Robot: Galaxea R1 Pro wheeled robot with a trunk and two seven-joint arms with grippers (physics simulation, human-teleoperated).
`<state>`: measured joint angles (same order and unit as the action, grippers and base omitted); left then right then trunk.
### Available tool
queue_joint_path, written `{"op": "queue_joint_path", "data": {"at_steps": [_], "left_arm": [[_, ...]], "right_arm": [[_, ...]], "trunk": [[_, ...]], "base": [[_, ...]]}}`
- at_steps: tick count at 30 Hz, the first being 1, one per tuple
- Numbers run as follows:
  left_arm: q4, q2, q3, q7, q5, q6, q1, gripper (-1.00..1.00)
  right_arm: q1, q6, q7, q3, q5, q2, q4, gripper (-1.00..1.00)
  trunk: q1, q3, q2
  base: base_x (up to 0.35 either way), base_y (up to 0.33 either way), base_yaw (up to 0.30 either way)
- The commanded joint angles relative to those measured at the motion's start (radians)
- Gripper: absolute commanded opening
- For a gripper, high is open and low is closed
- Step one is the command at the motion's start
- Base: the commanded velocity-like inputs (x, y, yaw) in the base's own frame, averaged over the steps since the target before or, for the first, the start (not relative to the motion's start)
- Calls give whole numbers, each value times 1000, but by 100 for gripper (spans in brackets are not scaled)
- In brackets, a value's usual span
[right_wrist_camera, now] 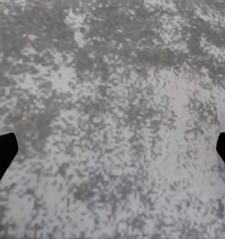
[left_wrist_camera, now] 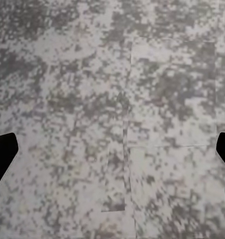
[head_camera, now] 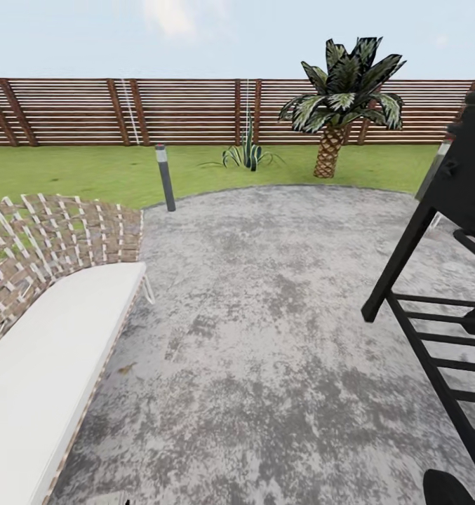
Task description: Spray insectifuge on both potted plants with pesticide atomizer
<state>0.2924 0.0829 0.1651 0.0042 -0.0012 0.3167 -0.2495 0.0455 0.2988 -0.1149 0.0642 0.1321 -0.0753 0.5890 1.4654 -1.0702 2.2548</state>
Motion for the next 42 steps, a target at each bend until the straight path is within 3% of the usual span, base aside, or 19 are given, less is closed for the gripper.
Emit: {"op": "queue_joint_path", "data": {"at_steps": [1,42], "left_arm": [[-1,0,1,0,0,4,-1,100],[-1,-2,1,0,0,4,-1,100]], "right_arm": [[0,2,-5,2,11,0,-1,100],[0,2,-3,2,17,-3,-3,100]], "trunk": [[0,-1,0],[0,-1,0]], "base": [[337,0,0],[337,0,0]]}}
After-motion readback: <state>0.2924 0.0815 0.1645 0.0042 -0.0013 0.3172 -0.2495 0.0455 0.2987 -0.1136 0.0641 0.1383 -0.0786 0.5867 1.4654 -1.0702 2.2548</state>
